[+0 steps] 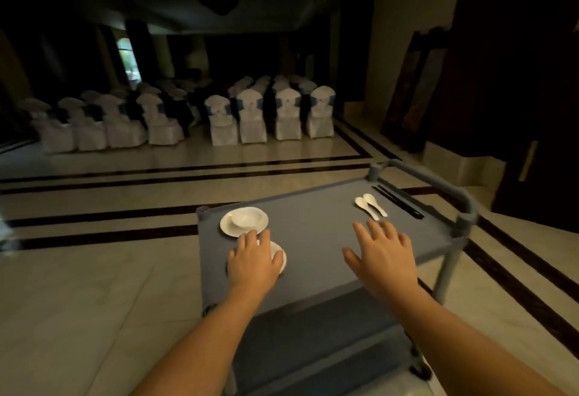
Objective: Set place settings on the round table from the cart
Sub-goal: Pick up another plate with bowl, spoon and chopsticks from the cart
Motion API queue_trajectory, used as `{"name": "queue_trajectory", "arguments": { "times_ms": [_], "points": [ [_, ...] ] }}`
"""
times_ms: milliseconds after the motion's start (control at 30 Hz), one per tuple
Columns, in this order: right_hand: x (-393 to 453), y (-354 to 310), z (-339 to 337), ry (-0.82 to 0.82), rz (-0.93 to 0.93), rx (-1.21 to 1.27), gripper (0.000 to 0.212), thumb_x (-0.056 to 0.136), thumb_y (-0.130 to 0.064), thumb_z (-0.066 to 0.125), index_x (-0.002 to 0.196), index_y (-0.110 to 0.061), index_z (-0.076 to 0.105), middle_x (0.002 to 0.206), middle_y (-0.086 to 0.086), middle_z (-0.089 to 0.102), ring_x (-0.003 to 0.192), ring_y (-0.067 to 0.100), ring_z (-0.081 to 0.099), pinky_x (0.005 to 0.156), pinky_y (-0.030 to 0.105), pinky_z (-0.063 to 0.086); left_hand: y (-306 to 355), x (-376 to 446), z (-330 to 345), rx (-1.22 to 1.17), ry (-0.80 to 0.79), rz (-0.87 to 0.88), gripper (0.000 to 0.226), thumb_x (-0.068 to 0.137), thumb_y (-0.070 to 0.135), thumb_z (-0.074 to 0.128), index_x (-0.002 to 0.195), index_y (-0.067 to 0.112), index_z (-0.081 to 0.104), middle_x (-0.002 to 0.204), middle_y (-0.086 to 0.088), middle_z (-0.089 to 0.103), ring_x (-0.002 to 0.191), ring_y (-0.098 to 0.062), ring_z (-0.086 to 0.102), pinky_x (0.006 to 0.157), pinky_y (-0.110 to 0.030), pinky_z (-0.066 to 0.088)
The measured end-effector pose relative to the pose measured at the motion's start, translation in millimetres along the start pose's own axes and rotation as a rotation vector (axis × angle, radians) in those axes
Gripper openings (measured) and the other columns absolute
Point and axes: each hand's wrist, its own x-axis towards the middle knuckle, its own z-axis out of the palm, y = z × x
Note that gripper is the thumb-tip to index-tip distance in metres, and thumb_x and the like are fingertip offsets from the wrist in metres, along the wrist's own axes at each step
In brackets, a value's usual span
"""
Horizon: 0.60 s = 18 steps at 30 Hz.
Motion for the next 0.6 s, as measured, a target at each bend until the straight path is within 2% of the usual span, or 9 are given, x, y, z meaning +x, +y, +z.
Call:
{"name": "queue_trajectory", "arguments": {
  "times_ms": [100,200,300,367,467,600],
  "points": [
    [54.4,-1.7,24.9,-0.049,-0.105,0.040,0.062,0.094,-0.059,0.034,0.147,-0.028,0.031,0.152,0.002,0.037,0.143,0.028,0.024,0.110,0.047,0.027,-10.3,30.1,14.0,-0.009,-0.022,-0.156,0.055,0.095,0.049,0.043,0.143,0.022,0.036,0.143,-0.006,0.044,0.131,-0.026,0.041,0.099,-0.040,0.041],
    [94.2,-14.6,53.2,-0.129,-0.122,0.133,0.062,0.095,-0.057,0.036,0.148,-0.026,0.032,0.151,0.002,0.039,0.141,0.027,0.029,0.108,0.045,0.031,-25.0,47.6,31.9,-0.045,-0.055,-0.309,0.057,0.096,0.048,0.043,0.144,0.019,0.035,0.144,-0.008,0.044,0.131,-0.028,0.041,0.101,-0.041,0.040],
    [116.7,-33.4,93.9,-0.282,-0.099,0.323,0.064,0.095,-0.056,0.040,0.150,-0.024,0.030,0.152,0.005,0.039,0.136,0.029,0.037,0.105,0.045,0.038,-39.7,58.5,57.7,-0.128,-0.149,-0.456,0.062,0.096,0.049,0.043,0.149,0.019,0.029,0.150,-0.010,0.037,0.134,-0.030,0.039,0.103,-0.043,0.040],
    [132.4,-45.4,120.8,-0.455,-0.080,0.455,0.068,0.096,-0.057,0.041,0.152,-0.022,0.026,0.152,0.009,0.040,0.133,0.031,0.043,0.104,0.044,0.041,-48.3,69.4,76.3,-0.208,-0.196,-0.570,0.067,0.095,0.052,0.044,0.151,0.019,0.026,0.152,-0.011,0.034,0.136,-0.032,0.038,0.103,-0.045,0.040],
    [152.9,-62.0,153.0,-0.662,0.030,0.593,0.075,0.095,-0.058,0.044,0.154,-0.017,0.022,0.151,0.013,0.042,0.134,0.032,0.044,0.106,0.043,0.039,-60.1,85.5,107.5,-0.234,-0.243,-0.667,0.074,0.092,0.059,0.045,0.150,0.018,0.026,0.151,-0.012,0.035,0.135,-0.034,0.037,0.102,-0.046,0.040],
    [170.1,-81.3,190.3,-0.807,0.308,0.854,0.078,0.094,-0.051,0.053,0.154,-0.012,0.023,0.155,0.015,0.035,0.138,0.034,0.038,0.113,0.046,0.034,-73.7,114.7,143.9,-0.427,-0.260,-0.827,0.086,0.086,0.063,0.052,0.151,0.014,0.025,0.154,-0.016,0.032,0.139,-0.037,0.032,0.109,-0.048,0.034]
  ]
}}
